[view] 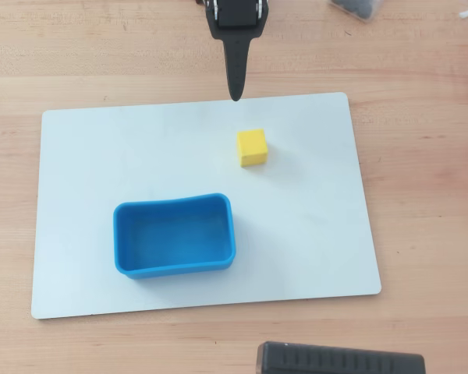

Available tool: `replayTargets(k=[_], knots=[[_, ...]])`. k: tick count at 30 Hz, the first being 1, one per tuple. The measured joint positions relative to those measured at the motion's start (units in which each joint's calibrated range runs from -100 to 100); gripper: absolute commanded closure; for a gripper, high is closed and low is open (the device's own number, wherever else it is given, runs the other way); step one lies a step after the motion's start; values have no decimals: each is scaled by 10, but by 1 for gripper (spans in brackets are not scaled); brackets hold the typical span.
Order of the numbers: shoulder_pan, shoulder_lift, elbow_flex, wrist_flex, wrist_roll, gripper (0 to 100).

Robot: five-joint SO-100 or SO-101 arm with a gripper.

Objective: Pick up yellow cube and drop it in the blue rectangular bin

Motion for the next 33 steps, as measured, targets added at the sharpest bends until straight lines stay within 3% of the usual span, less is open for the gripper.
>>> replayTargets(k=[16, 33], knots=[[-21, -118, 27, 58, 14, 100], [-22, 370, -319, 89, 14, 100]])
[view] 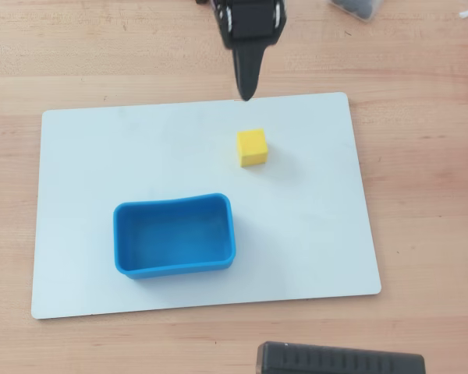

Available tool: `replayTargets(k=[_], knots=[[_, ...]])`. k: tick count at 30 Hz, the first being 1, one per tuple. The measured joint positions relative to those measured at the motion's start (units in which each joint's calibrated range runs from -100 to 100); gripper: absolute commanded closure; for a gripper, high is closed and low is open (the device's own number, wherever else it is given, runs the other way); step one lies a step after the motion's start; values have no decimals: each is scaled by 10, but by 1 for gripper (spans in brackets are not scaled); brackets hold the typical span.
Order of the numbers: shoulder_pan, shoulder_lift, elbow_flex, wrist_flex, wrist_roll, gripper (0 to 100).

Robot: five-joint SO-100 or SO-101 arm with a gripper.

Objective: Pick up yellow cube and drop it in the blue rectangular bin

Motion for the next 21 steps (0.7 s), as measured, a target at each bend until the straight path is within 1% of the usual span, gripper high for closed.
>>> replayTargets(k=[10, 21], knots=[[9, 211, -182, 81, 0, 100], [15, 385, -395, 231, -15, 100]])
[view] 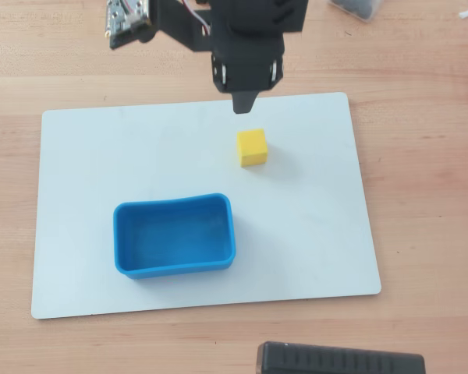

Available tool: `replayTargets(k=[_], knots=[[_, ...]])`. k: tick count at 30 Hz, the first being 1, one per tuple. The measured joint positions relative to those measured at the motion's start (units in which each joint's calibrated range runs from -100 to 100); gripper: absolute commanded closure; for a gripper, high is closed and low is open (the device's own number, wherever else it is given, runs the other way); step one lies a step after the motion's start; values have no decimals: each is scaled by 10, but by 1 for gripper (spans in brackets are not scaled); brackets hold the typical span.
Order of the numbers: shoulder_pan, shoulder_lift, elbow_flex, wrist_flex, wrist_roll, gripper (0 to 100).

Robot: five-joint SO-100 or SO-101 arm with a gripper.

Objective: Pick up yellow cube and drop it in the blue rectangular bin

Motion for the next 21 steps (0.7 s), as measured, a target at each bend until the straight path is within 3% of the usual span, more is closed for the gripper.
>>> replayTargets(k=[17, 21], knots=[[-46, 129, -133, 58, -4, 100], [-46, 138, -133, 58, -4, 96]])
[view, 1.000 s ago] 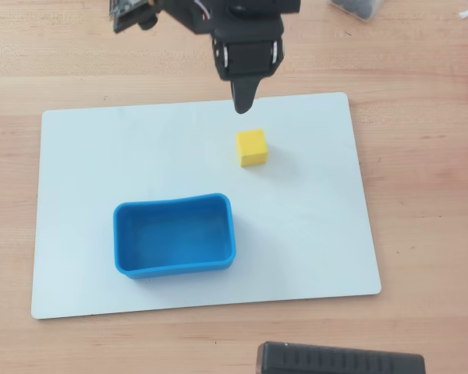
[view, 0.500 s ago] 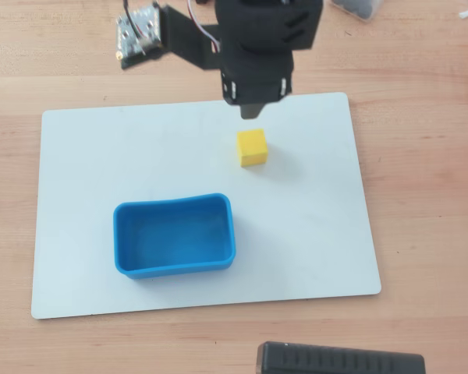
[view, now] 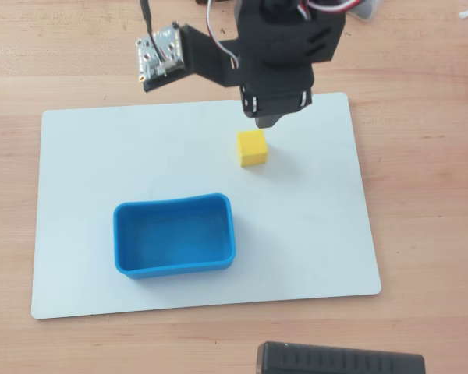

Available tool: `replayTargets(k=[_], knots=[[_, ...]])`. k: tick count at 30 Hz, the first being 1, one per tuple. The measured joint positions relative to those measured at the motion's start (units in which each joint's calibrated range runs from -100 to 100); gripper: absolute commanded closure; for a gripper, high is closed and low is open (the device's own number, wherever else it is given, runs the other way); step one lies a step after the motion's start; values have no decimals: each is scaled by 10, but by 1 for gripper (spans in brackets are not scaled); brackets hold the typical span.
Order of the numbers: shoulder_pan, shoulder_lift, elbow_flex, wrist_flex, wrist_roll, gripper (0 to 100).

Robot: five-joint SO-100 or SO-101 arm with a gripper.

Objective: Pick up yellow cube and drop it in the blue rectangular bin

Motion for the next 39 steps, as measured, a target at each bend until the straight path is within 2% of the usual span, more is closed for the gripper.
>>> replayTargets(k=[6, 12, 27, 39], knots=[[11, 19, 0, -4, 0, 84], [25, 26, 0, -6, 0, 77], [26, 30, 1, -31, 0, 77], [25, 31, 68, -52, 0, 78]])
